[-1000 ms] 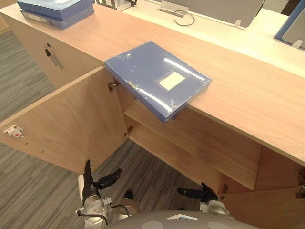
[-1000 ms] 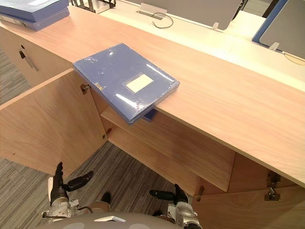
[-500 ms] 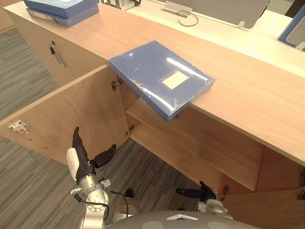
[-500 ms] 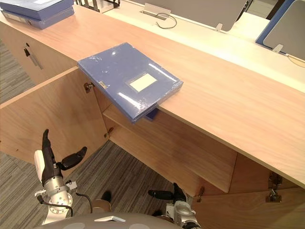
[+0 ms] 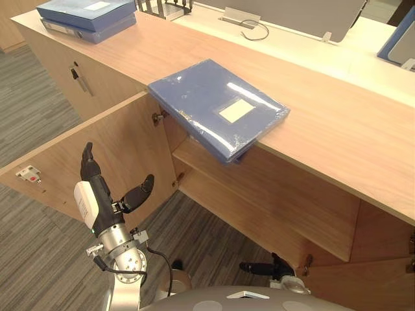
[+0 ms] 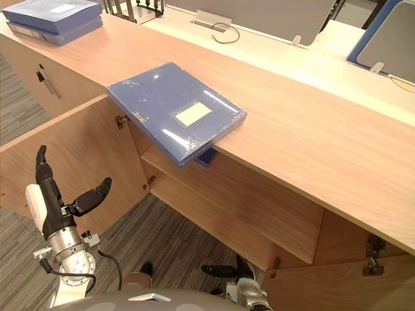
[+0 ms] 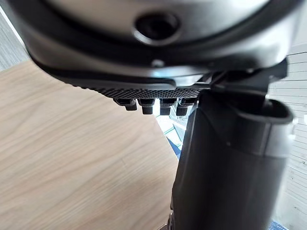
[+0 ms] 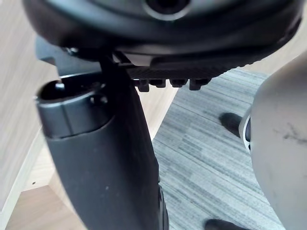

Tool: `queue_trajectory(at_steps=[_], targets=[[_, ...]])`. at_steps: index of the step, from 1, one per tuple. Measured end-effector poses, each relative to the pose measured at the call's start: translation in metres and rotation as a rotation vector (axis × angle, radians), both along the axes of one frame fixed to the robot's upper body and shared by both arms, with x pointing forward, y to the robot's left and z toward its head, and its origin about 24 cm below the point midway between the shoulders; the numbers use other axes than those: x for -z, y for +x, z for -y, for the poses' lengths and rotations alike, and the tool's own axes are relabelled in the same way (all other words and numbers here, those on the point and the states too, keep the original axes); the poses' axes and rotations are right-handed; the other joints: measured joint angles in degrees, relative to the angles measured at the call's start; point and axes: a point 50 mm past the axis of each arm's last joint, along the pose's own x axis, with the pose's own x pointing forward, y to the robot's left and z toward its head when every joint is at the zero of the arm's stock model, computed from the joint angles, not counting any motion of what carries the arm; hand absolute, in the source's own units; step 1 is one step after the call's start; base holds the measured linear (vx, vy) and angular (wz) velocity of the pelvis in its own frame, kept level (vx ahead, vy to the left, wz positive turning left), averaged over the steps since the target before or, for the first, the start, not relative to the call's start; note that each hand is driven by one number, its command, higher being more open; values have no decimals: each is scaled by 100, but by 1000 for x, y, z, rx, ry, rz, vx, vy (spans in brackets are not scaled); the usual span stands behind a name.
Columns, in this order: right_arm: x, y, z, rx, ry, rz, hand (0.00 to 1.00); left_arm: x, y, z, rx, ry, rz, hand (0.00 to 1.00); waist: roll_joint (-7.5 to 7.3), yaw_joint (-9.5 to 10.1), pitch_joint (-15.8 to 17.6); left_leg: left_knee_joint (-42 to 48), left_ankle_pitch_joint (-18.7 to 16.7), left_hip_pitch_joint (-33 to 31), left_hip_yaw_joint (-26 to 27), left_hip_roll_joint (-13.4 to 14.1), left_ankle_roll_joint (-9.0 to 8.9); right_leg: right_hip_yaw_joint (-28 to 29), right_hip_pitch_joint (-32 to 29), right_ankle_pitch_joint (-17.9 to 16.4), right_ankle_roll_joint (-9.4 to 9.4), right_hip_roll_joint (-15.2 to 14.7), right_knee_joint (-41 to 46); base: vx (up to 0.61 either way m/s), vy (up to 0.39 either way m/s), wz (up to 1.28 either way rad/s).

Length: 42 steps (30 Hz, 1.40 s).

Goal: Walk over to the cabinet, pick up the folder, carry it to the office cabinet, place the folder inside the office cabinet, then close the office cabinet door

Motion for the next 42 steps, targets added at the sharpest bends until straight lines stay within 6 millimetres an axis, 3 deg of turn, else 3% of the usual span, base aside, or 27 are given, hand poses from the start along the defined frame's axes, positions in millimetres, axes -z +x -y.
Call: queue_trajectory(at_steps=[7, 15, 20, 42], targets=[[0, 3, 0, -14, 9, -3, 100, -24, 4, 10, 65, 14, 105, 100, 47, 7, -33, 64, -16, -56, -3, 4, 9, 145, -84, -67, -2, 4, 141, -5, -1, 2], [-1, 7, 0, -24, 7, 4, 100, -27, 8, 29, 209, 9, 108, 100, 197, 1, -151, 95, -19, -83, -10, 6, 11, 141, -94, -68, -4, 3, 171, 0, 0, 0], [0, 5, -1, -32, 8, -2, 100, -42, 9, 40, 326, 47, 150, 100, 217, -20, -194, 90, -19, -82, -4, 6, 10, 147, -96, -67, -5, 3, 168, 0, 0, 0], [1, 1, 0, -35, 21, -14, 100, -51, 21, 80, 645, 116, 174, 100, 218, -195, -409, -10, -19, -82, 316, 82, 6, 442, -291, 7, -14, 51, 132, 5, 1, -5]])
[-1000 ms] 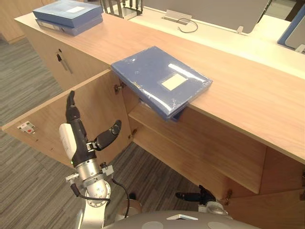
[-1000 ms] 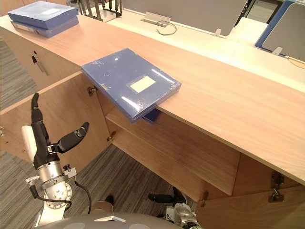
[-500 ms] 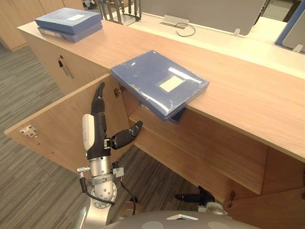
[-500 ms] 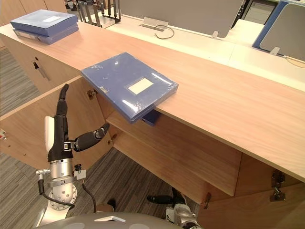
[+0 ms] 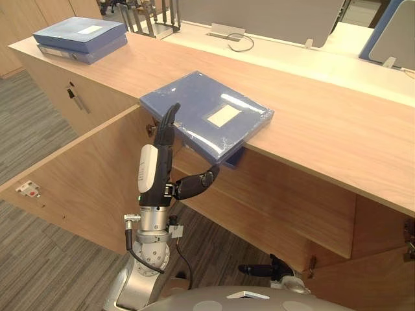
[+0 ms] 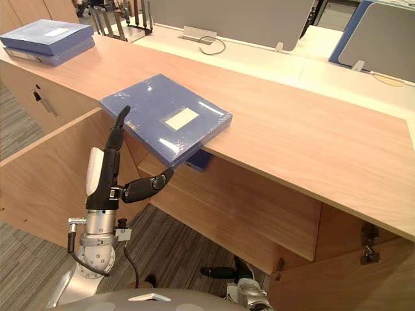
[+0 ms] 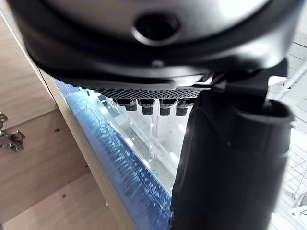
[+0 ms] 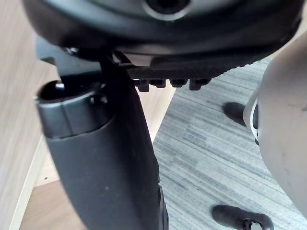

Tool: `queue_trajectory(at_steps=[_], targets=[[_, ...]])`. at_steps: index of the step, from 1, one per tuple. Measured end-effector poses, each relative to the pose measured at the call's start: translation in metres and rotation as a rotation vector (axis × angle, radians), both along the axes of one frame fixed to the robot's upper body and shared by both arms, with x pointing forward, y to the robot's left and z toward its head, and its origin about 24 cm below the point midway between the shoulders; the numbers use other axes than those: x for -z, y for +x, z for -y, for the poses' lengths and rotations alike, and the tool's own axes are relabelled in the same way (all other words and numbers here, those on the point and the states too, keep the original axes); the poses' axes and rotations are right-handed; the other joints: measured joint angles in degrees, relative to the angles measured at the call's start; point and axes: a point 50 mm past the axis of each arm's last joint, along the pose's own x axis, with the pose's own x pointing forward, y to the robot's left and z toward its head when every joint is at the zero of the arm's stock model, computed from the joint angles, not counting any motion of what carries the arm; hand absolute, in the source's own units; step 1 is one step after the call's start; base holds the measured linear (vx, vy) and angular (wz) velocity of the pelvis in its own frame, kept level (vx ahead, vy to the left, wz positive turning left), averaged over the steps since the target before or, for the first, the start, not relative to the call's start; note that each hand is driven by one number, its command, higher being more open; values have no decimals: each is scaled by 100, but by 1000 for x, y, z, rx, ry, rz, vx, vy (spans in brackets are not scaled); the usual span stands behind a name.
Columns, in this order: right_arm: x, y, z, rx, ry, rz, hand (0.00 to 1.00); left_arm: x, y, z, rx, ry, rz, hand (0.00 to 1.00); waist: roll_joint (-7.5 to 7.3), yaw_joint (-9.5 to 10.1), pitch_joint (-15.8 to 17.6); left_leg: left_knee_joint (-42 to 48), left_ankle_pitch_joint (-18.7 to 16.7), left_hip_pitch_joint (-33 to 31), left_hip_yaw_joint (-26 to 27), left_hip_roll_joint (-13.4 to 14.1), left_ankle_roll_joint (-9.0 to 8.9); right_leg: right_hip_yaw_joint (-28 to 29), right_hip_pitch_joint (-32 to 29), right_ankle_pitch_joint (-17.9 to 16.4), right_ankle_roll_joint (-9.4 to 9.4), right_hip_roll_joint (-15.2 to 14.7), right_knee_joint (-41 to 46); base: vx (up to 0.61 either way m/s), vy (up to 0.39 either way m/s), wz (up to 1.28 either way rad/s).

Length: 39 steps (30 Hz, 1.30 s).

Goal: Walk over to the cabinet, pick up the folder, carry it to the office cabinet, place the folder inside the office cabinet, then close the office cabinet door

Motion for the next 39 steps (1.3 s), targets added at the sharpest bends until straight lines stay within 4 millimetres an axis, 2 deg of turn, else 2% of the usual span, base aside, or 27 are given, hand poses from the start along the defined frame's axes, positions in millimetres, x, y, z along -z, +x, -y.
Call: queue_trajectory(at_steps=[5, 12, 15, 24, 25, 27, 28, 31, 34, 39], targets=[[-1, 2, 0, -1, 2, 10, 100, 3, 8, 3, 30, 36, -2, 100, -35, -100, -40, -12, -1, -3, 63, 6, -1, 43, -4, 46, -7, 19, -87, 17, 2, -4], [0, -1, 1, 1, 1, 6, 100, 2, 14, 2, 33, 52, 13, 100, -42, -117, -49, -21, -22, 15, 220, 52, -27, 162, -29, 116, -15, 62, -185, 1, 3, -10], [-1, 0, 0, -1, 3, 16, 100, 13, 22, -3, 8, 90, -25, 100, -30, -127, -89, -127, -8, 101, 269, 77, -54, 204, 7, 230, -52, 117, -338, 5, -6, -10], [-4, 5, 0, -1, 5, 47, 100, 19, 29, -10, -24, 131, -36, 100, -47, -143, -112, -320, 69, 184, 344, 30, -69, 254, 134, 519, -35, 171, -807, 1, 6, -4], [-5, 10, -3, -3, 11, 67, 100, 18, 29, -15, -44, 157, -20, 100, -127, -203, -62, -367, 73, 185, 365, -13, -69, 259, 170, 596, -11, 162, -979, 28, 25, -4], [-5, 10, -3, -3, 12, 67, 100, 19, 30, -18, -66, 171, -14, 100, -158, -243, -42, -390, 73, 190, 368, -18, -70, 259, 169, 602, -4, 160, -989, 32, 13, -1], [-5, 10, -3, -3, 12, 67, 100, 18, 30, -20, -76, 178, -9, 0, -170, -263, -35, -397, 73, 192, 369, -20, -70, 257, 168, 609, 0, 158, -992, 30, 4, 0], [-5, 10, -3, -3, 12, 67, 100, 14, 33, -23, -90, 186, 15, 0, -181, -266, -28, -410, 73, 190, 378, -22, -69, 258, 156, 610, 0, 155, -996, 0, 0, 0], [-6, 13, -5, -5, 21, 80, 100, 1, 42, -24, -111, 205, 95, 0, -179, -261, -26, -404, 65, 174, 433, -10, -68, 313, 126, 610, 0, 158, -996, 1, 2, -7], [-8, 17, -6, 7, 46, 99, 100, -32, 55, -24, -134, 238, 273, 0, -169, -275, -19, -283, -30, 91, 525, 12, -52, 416, 57, 608, 1, 167, -989, 5, 3, -10]])
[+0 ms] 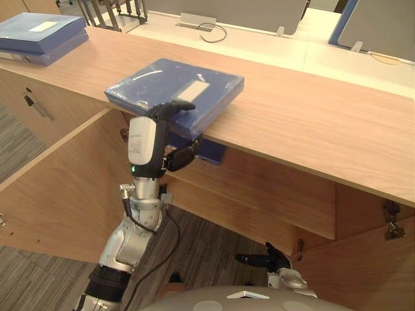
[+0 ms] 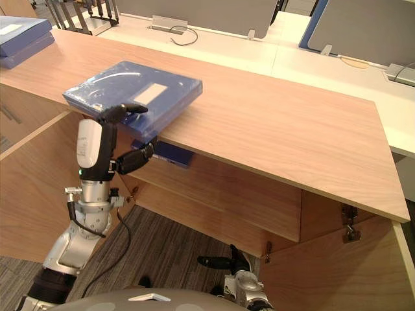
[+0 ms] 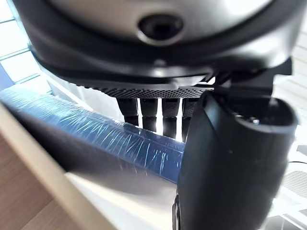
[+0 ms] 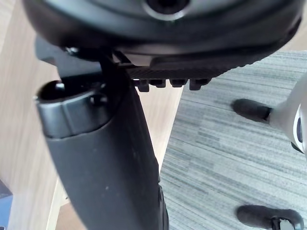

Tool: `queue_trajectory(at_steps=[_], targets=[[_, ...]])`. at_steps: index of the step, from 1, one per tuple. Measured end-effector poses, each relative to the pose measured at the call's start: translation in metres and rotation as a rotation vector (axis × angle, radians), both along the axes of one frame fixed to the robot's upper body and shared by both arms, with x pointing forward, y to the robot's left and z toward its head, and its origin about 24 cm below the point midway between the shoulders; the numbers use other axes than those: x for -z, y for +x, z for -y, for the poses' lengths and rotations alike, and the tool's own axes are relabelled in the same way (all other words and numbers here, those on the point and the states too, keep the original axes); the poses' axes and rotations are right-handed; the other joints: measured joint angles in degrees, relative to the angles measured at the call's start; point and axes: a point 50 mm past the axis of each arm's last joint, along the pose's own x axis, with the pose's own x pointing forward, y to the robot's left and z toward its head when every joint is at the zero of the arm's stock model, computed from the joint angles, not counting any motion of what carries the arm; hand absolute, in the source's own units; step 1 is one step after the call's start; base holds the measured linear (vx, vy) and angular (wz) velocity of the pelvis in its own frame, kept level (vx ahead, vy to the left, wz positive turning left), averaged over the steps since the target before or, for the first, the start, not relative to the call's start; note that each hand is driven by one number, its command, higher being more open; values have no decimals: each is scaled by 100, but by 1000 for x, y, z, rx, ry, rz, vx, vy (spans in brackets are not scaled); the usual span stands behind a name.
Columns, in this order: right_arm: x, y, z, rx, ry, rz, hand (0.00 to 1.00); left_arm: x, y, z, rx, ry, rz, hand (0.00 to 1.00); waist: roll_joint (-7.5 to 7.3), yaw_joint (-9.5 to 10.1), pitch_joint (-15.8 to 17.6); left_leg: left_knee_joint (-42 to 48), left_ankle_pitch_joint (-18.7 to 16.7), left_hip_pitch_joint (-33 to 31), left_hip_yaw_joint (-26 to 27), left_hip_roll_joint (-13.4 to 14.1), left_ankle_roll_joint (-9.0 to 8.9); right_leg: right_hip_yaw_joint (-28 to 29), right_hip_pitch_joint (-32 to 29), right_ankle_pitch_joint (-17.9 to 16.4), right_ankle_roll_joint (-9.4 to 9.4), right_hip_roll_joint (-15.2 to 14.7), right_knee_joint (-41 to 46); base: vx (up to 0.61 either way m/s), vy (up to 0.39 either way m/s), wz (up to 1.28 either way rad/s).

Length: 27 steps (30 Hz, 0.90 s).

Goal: Walk over to the cabinet, pick up the folder, carry it to the office cabinet, place the folder inside the office cabinet, then close the office cabinet door

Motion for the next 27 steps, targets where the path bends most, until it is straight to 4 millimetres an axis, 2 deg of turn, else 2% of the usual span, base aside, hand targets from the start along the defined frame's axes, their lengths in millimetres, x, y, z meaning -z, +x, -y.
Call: queue_trajectory(at_steps=[2, 9, 21, 27], targets=[[-1, 2, 0, -3, 2, 12, 100, -11, 1, 0, 3, 2, 54, 0, 10, 2, 6, 68, -65, -12, 72, 14, -9, 75, -32, 0, 0, -1, 17, 34, 10, -18], [-1, 3, -1, -3, 3, 15, 100, -26, 1, 5, 23, 49, 147, 0, 22, -1, 11, 198, -198, -10, 149, 33, -9, 196, -27, -22, -18, 4, 34, 27, 7, -7], [0, 0, -3, -19, 3, 6, 100, -26, -1, 7, 34, 44, 151, 0, 21, 3, 18, 371, -348, -3, 151, 67, -10, 209, 22, -119, -11, 10, 125, 0, 0, 0], [0, 0, -3, -19, 1, 6, 100, -33, -7, 9, 37, 12, 192, 0, 16, 5, 21, 369, -348, -2, 149, 66, -11, 214, 29, -121, -12, 10, 125, 0, 0, 0]])
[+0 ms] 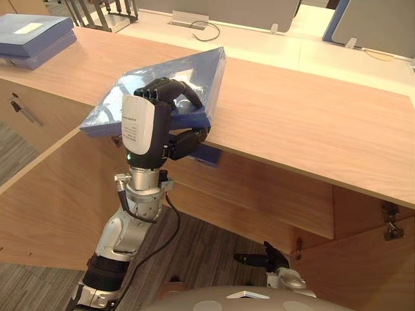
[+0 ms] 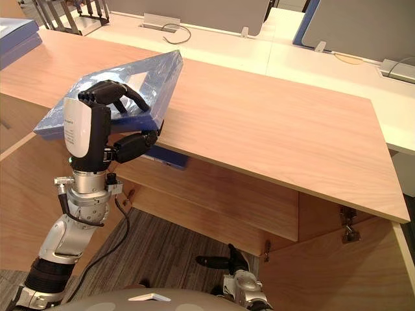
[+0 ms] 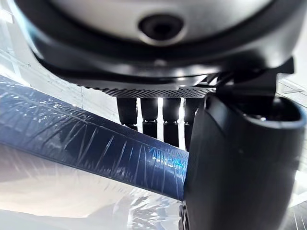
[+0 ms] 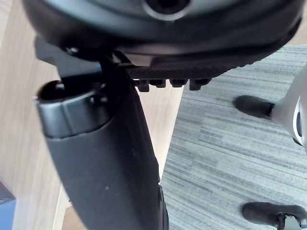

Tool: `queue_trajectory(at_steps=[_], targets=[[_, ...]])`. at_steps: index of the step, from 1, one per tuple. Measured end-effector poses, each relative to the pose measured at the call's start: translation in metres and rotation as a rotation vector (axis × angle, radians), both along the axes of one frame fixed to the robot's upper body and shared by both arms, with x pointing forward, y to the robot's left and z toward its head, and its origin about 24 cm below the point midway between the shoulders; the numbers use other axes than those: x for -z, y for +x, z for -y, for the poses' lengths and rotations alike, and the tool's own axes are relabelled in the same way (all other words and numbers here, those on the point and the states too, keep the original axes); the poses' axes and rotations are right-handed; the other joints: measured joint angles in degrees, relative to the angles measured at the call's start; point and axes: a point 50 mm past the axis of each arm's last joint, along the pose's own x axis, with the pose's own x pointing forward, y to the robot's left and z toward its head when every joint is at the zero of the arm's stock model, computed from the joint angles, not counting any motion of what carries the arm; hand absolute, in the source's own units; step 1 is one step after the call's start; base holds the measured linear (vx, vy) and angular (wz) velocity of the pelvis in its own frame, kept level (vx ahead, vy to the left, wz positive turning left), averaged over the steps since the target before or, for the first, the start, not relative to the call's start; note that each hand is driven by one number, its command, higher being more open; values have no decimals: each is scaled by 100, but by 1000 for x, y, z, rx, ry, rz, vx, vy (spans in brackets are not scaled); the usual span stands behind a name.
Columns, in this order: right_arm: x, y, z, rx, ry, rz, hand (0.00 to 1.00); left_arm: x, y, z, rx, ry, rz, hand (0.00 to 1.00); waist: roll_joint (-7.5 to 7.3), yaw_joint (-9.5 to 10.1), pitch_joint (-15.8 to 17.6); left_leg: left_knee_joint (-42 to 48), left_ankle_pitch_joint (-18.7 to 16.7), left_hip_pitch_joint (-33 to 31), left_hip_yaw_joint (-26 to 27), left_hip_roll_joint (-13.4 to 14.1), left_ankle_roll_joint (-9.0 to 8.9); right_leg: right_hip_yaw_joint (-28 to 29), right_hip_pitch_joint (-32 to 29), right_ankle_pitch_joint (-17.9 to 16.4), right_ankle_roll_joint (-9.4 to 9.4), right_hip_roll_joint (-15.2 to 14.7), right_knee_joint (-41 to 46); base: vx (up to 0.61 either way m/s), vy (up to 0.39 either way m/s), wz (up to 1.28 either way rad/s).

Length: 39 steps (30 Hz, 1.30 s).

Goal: Walk over to the cabinet, pick up the folder, carry it to the office cabinet, place the folder inside the office cabinet, then close the office cabinet door

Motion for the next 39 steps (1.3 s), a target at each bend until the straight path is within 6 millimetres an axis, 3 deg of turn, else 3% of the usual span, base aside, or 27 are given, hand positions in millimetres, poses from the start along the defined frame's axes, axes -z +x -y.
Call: queue_trajectory(at_steps=[6, 11, 31, 39], targets=[[0, -1, -2, -16, -1, -3, 100, -9, -12, 1, -1, -57, 66, 0, -4, 9, 2, -2, 0, 1, 0, 0, 0, 3, 4, -3, -4, 1, 0, 0, 0, 0], [1, -3, -2, -13, -2, -2, 100, -13, -21, -11, -65, -123, 120, 0, -11, 10, 7, -54, 1, -26, 4, 2, -1, 12, -47, -23, -10, 5, 2, 0, 0, 0], [1, -3, -3, -15, -2, -1, 100, -17, -27, -15, -94, -150, 146, 0, -28, 96, 16, -87, 2, -15, 12, -1, -2, 149, -58, -49, -14, 2, 5, 15, 2, 1], [1, -3, -6, -38, -12, -3, 100, -28, -35, -17, -66, -242, 177, 0, -59, 159, 1, -88, 5, -8, -1, -5, -5, 140, -35, -49, -13, 2, 5, 0, 0, 0]])
